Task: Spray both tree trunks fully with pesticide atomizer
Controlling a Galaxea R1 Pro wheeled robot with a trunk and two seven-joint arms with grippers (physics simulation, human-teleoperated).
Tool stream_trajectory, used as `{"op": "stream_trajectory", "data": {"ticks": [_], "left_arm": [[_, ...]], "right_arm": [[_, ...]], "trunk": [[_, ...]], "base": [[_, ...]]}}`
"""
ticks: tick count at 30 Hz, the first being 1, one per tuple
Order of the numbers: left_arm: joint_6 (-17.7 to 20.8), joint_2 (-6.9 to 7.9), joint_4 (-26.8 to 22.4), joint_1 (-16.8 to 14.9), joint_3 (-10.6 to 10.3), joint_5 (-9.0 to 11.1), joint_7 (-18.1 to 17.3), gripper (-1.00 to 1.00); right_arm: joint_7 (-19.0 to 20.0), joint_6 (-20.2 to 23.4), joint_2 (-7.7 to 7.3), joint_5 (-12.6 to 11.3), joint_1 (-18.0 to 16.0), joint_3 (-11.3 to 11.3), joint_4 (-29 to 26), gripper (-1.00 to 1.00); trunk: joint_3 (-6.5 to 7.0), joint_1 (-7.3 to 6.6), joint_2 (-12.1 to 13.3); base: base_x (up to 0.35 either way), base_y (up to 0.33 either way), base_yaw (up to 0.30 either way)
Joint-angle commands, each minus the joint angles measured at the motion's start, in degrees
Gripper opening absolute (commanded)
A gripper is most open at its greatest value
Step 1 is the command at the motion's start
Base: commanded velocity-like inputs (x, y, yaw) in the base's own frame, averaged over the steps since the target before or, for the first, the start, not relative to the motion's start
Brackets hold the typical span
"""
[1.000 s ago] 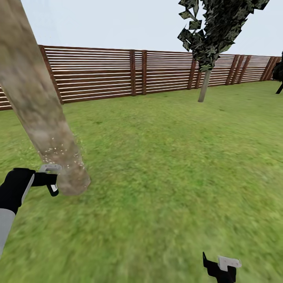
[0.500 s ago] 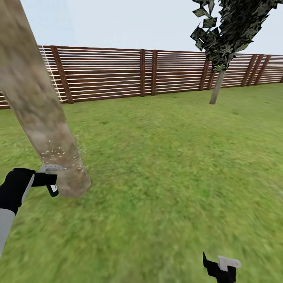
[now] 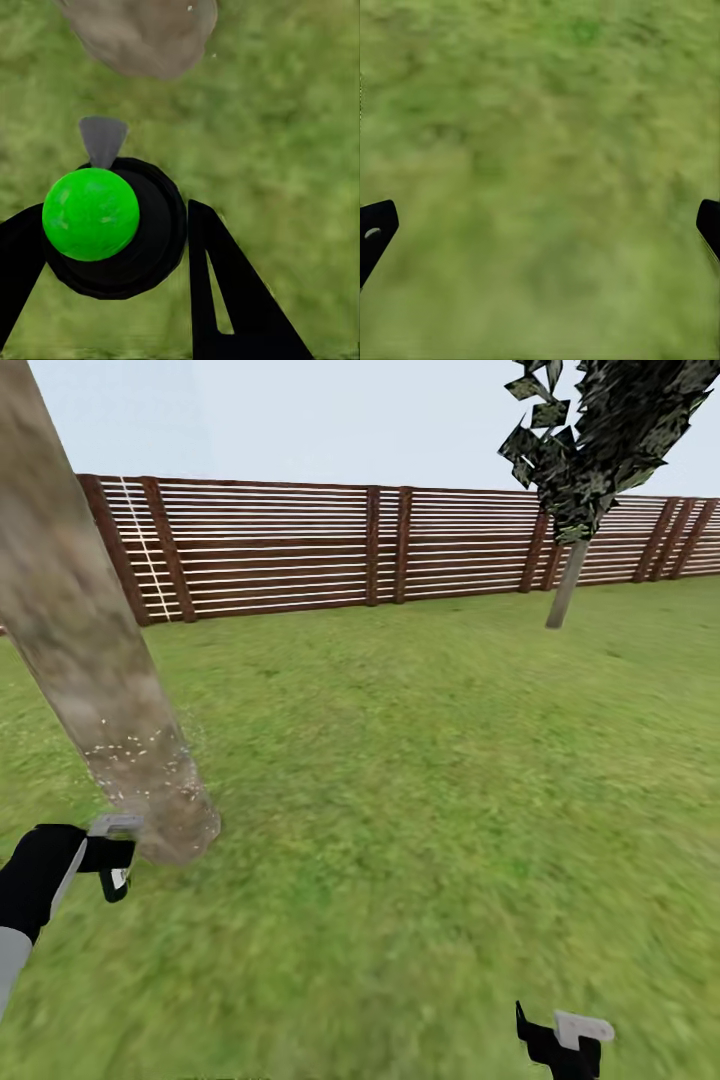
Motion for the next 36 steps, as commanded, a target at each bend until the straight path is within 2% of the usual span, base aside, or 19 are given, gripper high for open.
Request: {"op": "stream_trajectory", "data": {"ticks": [1, 2, 3, 6, 8, 12, 13, 16, 18, 20, 25, 27, 29, 31, 32, 33, 34, 35, 36], "left_arm": [[0.2, -0.05, 0.3, 0.0, 0.8, -0.4, -0.4, -1.0], [0.1, -0.05, 0.8, 0.1, 2.1, -0.5, -0.3, -1.0], [0.0, -0.05, 1.9, 0.1, 2.5, -0.5, -0.3, -1.0], [-5.7, -0.18, 5.3, 0.1, 3.0, -0.4, 0.2, -1.0], [-7.3, -0.81, 5.9, 0.1, 3.0, -0.2, 1.8, -1.0], [-7.6, -4.31, 5.9, 0.1, 3.0, -0.4, 2.1, -1.0], [-7.6, -4.55, 5.9, 0.1, 3.1, -0.3, 2.2, -1.0], [-7.8, -4.35, 6.2, 0.2, 3.5, -0.4, 2.1, -1.0], [-8.5, -3.98, 7.1, 2.1, 7.8, -0.6, 2.0, -1.0], [-9.1, -3.95, 7.2, 2.8, 8.9, -0.7, 2.0, -1.0], [-9.5, -3.92, 7.3, 3.7, 9.3, -0.8, 1.8, -1.0], [-10.4, -3.94, 7.2, 4.6, 8.7, -0.8, 1.5, -1.0], [-15.9, -3.99, 7.2, 5.7, 7.5, -0.9, 0.9, -1.0], [-20.5, -3.99, 7.3, 6.1, 2.0, -2.6, -1.7, -1.0], [-21.5, -3.95, 7.3, 6.2, -0.3, -3.6, -4.6, -1.0], [-22.5, -3.94, 7.4, 6.2, -1.6, -4.4, -8.6, -1.0], [-24.9, -3.9, 7.3, 6.2, -2.7, -6.5, -15.5, -1.0], [-28.4, -3.87, 7.3, 6.2, -4.6, -11.5, -24.2, -1.0], [-30.2, -3.91, 7.4, 6.2, -5.5, -14.9, -28.8, -1.0]], "right_arm": [[-0.2, -0.1, 0.0, -0.2, 0.0, 0.4, 0.0, 1.0], [-0.2, -0.1, 0.0, -0.2, 0.0, 0.4, 0.0, 1.0], [-0.2, -0.1, 0.0, -0.2, 0.0, 0.4, 0.0, 1.0], [-0.2, -0.1, 0.0, -0.2, 0.0, 0.4, 0.0, 1.0], [-0.2, -0.1, 0.0, -0.2, 0.0, 0.4, 0.0, 1.0], [-0.2, -0.1, 0.0, -0.2, 0.0, 0.4, 0.0, 1.0], [-0.2, -0.1, 0.0, -0.2, 0.0, 0.4, 0.0, 1.0], [-0.2, -0.1, 0.0, -0.2, 0.0, 0.4, 0.0, 1.0], [-0.2, -0.1, 0.0, -0.2, 0.0, 0.4, 0.0, 1.0], [-0.2, -0.1, 0.0, -0.2, 0.0, 0.4, 0.0, 1.0], [-0.2, -0.1, 0.0, -0.1, 0.0, 0.4, 0.0, 1.0], [-0.1, -0.1, 0.14, -0.1, 0.0, 0.4, 0.0, 1.0], [0.0, -0.1, 0.12, -0.1, 0.0, 0.4, -0.1, 1.0], [0.0, 0.0, 0.15, 0.6, 0.0, 1.2, -0.2, 1.0], [0.1, 0.0, 0.16, 1.8, 0.0, 2.8, -0.2, 1.0], [0.1, 0.0, 0.21, 3.5, 0.0, 5.0, -0.4, 1.0], [0.1, 0.0, 0.24, 5.9, 0.0, 8.3, -2.6, 1.0], [0.1, 0.4, 0.25, 9.3, 0.0, 12.3, -8.6, 1.0], [0.1, 1.6, 0.26, 12.0, 0.0, 14.8, -12.2, 1.0]], "trunk": [[-0.05, -0.01, 0.0], [-0.05, -0.01, 0.0], [-0.05, -0.01, 0.0], [-0.05, -0.01, 0.0], [-0.05, -0.01, 0.0], [-0.05, -0.01, 0.0], [-0.05, -0.01, 0.0], [-0.05, -0.01, 0.0], [-0.05, -0.01, 0.0], [-0.05, -0.01, 0.0], [-0.05, -0.01, 0.0], [-0.05, -0.01, 0.0], [-0.05, -0.01, 0.0], [-0.05, -0.01, 0.0], [-0.05, -0.01, 0.0], [-0.05, -0.01, 0.0], [-0.05, -0.01, 0.0], [-0.05, -0.01, 0.0], [-0.05, -0.01, 0.0]], "base": [[0.084, -0.268, 0.276], [0.121, -0.268, 0.277], [0.136, -0.266, 0.277], [0.186, -0.235, 0.232], [0.226, -0.207, 0.037], [0.209, -0.211, 0.005], [0.171, -0.229, 0.0], [0.041, -0.224, 0.0], [-0.247, -0.11, 0.0], [-0.321, -0.025, 0.0], [-0.34, -0.004, 0.0], [-0.343, 0.0, 0.0], [-0.344, 0.0, 0.0], [-0.344, 0.0, 0.0], [-0.343, 0.0, 0.0], [-0.343, 0.0, 0.0], [-0.344, 0.0, 0.0], [-0.344, 0.0, 0.0], [-0.344, 0.0, 0.0]]}}
